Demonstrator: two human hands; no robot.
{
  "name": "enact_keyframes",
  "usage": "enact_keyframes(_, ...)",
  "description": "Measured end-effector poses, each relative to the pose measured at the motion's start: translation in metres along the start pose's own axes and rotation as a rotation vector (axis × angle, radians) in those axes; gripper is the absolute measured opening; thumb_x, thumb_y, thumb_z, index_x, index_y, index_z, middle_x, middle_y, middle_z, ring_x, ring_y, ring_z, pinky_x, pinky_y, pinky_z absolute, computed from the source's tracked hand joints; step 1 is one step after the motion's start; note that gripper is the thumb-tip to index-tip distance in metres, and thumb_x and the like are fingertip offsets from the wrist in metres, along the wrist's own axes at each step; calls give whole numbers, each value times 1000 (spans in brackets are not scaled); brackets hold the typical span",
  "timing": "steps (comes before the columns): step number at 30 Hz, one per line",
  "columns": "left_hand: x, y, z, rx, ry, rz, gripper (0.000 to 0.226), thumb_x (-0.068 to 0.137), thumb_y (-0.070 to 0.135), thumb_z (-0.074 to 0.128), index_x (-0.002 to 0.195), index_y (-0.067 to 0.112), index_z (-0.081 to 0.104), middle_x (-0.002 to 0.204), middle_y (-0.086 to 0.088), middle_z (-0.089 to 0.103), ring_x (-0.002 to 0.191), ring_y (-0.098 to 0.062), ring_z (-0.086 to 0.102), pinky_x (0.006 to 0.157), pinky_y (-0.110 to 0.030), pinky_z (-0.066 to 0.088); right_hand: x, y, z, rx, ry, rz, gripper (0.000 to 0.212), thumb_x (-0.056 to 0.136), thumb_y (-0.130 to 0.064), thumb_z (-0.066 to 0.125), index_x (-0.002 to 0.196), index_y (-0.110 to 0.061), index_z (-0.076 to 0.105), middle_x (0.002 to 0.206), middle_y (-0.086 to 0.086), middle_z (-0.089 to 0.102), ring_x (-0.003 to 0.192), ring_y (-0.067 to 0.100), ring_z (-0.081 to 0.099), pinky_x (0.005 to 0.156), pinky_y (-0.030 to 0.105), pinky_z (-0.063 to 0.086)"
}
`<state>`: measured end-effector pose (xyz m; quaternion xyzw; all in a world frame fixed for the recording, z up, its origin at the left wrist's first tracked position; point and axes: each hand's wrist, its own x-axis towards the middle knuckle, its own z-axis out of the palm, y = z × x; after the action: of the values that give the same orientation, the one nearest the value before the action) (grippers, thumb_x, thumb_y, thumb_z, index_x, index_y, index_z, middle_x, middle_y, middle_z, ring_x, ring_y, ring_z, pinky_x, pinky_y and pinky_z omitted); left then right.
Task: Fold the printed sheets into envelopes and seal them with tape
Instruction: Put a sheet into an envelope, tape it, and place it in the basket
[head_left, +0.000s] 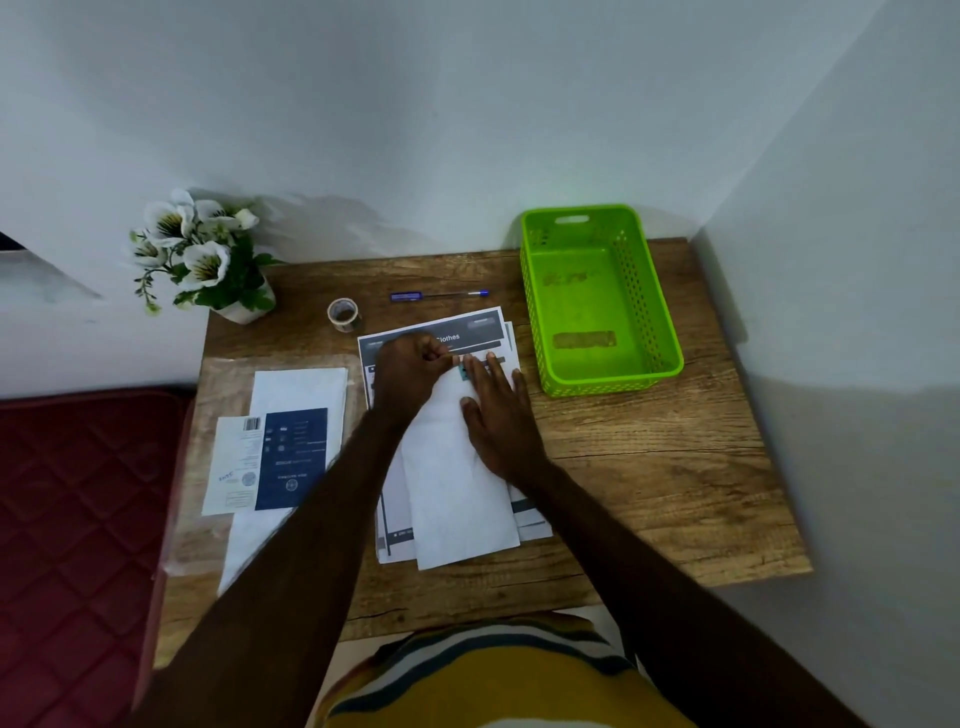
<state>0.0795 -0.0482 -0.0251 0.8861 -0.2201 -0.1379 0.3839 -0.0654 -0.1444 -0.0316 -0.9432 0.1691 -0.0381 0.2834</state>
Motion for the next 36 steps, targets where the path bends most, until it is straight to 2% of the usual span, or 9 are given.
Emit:
enact_keyframes(5,2,-3,1,-21,0,-3,11,83,24,84,84,14,79,77,7,72,65,5,62,61,-2,40,-10,3,-4,-110,107,18,56,107,-34,40,160,-18,28,168,10,19,157,18,10,128,47,4)
enact_keyframes(8,2,-4,3,-21,-14,-9,12,83,25,84,85,14,79,77,9,70,65,5,61,62,-4,40,-16,2,-1,-308,31,-41,62,108,-43,34,162,-17,21,169,7,17,158,19,3,125,57,6)
enact_keyframes(12,3,-4,2,-36,-30,-28,11,83,24,84,86,14,79,76,10,69,66,4,62,63,-8,42,-14,-1,-3,-334,-41,-35,64,108,-46,32,162,-17,17,170,7,15,158,20,0,125,56,5)
enact_keyframes(16,4,-6,1,-50,-35,-15,9,82,23,84,79,22,76,70,15,67,62,9,62,59,-3,41,-7,-3,-17,-85,67,-8,50,107,-33,42,154,-16,42,164,18,27,156,25,17,125,55,14)
enact_keyframes(18,6,-9,-2,-56,-53,3,7,83,20,84,81,20,77,73,12,68,66,15,61,60,0,40,-8,-6,-17,-163,126,-100,48,105,-30,47,149,-10,50,160,23,35,153,30,27,123,58,19)
enact_keyframes(24,12,-13,-4,-47,-90,-5,10,84,22,83,86,14,78,76,13,66,67,17,60,59,1,39,-16,-9,-4,-203,-20,-71,57,108,-38,40,159,-15,30,167,12,23,157,24,12,126,54,9)
enact_keyframes(29,11,-14,-3,-41,-87,-6,11,85,24,82,87,15,77,78,10,68,66,7,61,58,0,41,-7,-10,-15,-124,67,-93,51,106,-29,46,154,-11,41,163,20,29,155,27,20,125,54,15)
enact_keyframes(33,10,-13,-4,-52,-79,9,9,84,23,83,84,17,76,75,12,67,68,14,61,59,0,41,-4,-9,-12,-221,-34,-69,61,107,-37,39,161,-14,22,168,14,20,158,22,7,126,52,8)
enact_keyframes(36,9,-13,-4,-41,-91,-16,8,84,23,82,85,18,76,79,8,69,70,5,62,62,-4,43,-4,-6,-6,-165,-86,-27,65,106,-40,40,162,-17,16,168,11,19,158,20,6,127,50,5)
